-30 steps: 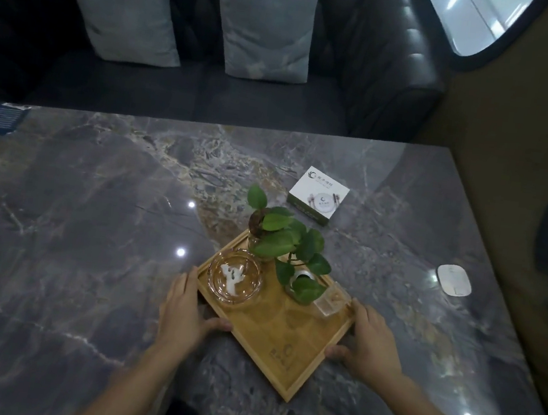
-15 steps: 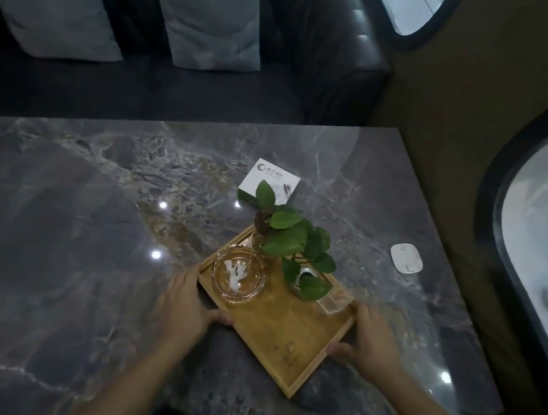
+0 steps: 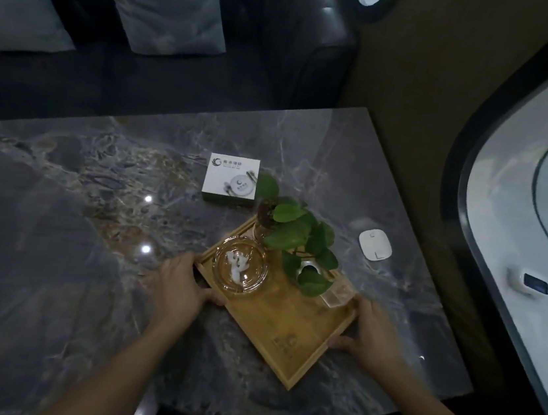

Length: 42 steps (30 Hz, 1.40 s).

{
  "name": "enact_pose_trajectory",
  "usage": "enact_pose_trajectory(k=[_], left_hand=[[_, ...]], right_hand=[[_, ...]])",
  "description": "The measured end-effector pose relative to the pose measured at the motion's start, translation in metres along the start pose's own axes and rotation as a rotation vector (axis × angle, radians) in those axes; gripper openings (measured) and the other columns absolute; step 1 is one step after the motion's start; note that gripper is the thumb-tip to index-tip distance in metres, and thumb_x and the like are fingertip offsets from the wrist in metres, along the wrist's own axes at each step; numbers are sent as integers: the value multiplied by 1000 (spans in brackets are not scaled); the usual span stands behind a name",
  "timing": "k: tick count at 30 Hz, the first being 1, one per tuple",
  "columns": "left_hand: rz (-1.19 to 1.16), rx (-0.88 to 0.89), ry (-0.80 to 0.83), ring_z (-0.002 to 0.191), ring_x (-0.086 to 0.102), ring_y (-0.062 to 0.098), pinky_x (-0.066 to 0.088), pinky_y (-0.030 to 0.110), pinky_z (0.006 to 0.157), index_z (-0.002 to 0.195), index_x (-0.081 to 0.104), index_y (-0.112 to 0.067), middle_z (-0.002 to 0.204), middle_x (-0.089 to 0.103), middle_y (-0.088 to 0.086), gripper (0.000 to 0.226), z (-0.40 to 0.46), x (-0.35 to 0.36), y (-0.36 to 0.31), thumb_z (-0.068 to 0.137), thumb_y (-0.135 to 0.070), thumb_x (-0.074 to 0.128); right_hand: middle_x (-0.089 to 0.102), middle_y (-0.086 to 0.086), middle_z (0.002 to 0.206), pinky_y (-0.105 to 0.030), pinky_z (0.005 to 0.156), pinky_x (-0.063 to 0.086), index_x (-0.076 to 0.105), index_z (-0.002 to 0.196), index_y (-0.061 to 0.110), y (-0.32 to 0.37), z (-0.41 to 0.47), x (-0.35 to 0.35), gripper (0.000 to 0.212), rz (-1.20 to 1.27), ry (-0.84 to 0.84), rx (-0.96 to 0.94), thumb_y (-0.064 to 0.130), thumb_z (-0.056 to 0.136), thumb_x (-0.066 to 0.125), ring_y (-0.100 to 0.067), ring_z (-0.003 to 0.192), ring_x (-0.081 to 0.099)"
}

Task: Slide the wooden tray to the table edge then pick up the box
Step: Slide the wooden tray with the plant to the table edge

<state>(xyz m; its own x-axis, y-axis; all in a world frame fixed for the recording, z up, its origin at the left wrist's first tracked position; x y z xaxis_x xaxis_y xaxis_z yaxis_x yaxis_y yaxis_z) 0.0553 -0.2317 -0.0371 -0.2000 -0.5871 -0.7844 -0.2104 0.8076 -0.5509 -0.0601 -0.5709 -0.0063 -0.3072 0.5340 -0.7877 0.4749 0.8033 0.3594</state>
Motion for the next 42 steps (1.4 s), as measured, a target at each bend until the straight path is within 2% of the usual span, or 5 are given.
enact_pose_trajectory(k=[8,11,17,23,42], left_hand=[[-142,-2,14,97,63,28,51,37,79,113,73,-13,100,72,3,87,12,10,-25,30,-19,99],[-307,-63,23,82,66,14,46,18,67,132,65,-13,93,70,-8,99,8,18,-28,39,-6,97],[-500,-123,-3,77,72,2,59,19,66,140,56,-16,100,74,1,93,0,35,-39,56,4,91],[-563,-213,-65,93,74,19,59,49,94,136,61,-10,108,76,3,63,-25,48,-49,77,3,80],[-478,-263,88,79,68,-4,52,8,63,156,27,-33,120,57,-26,98,-89,91,-88,79,0,80]], right_hand=[[52,-7,130,-44,106,39,44,134,14,-20,4,-8,99,100,-43,12,45,53,90,-24,125,46],[54,-6,126,-43,103,40,45,131,15,-27,7,-10,96,91,-63,13,49,53,89,-24,122,47],[55,-6,125,-42,100,42,46,129,17,-38,14,-17,98,48,-119,51,56,48,88,-27,122,49],[55,-5,120,-39,96,44,48,122,16,-44,20,-17,96,7,-120,4,65,47,83,-26,116,51],[45,-6,137,-41,105,42,41,138,14,-51,33,-17,106,128,-131,-120,55,52,88,-24,127,41]])
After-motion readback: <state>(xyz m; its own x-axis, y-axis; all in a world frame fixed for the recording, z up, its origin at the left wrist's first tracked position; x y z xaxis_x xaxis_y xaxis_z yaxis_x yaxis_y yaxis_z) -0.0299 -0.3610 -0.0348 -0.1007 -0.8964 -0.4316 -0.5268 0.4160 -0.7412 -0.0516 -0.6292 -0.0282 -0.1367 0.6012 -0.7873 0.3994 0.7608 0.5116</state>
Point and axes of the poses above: each hand's wrist, its own z-axis towards the middle knuckle, its own x-axis out of the palm, y = z × x, the point moved 6 cm from there along z, towards the middle knuckle
